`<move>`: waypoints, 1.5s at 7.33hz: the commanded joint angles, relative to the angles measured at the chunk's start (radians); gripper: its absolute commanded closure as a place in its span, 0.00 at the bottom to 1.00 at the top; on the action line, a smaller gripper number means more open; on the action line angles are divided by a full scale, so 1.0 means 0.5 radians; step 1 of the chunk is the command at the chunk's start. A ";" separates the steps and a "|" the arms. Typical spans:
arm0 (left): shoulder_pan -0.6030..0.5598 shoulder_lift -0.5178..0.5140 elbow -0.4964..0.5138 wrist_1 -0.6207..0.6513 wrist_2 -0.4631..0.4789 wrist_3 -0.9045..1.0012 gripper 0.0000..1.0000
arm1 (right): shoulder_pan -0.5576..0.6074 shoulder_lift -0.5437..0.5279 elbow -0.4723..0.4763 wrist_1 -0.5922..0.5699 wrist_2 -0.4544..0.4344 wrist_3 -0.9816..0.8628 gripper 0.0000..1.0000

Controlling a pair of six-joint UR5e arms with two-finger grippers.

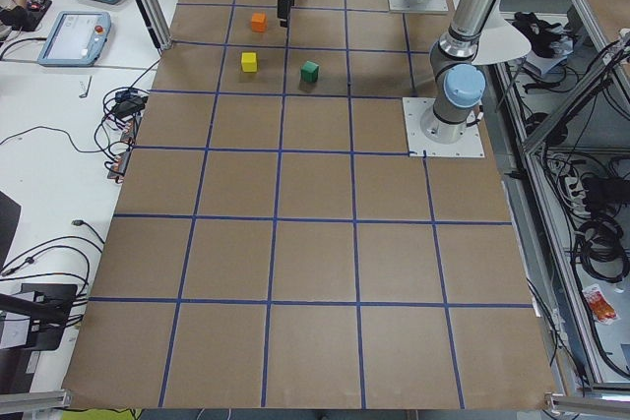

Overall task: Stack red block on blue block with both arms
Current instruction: 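Lower the red cube onto the blue cube with the right gripper, then open the right gripper and raise it away from the stack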

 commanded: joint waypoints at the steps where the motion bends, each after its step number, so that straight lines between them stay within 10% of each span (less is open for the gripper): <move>1: 0.000 0.005 -0.001 0.003 0.001 0.000 0.00 | 0.000 0.001 0.000 -0.002 0.000 0.003 0.16; 5: 0.000 -0.001 0.002 0.003 -0.002 0.000 0.00 | 0.003 -0.021 -0.198 0.095 -0.015 0.013 0.00; 11: 0.000 0.005 0.005 0.003 -0.005 0.000 0.00 | 0.214 -0.076 -0.999 1.049 0.022 0.520 0.00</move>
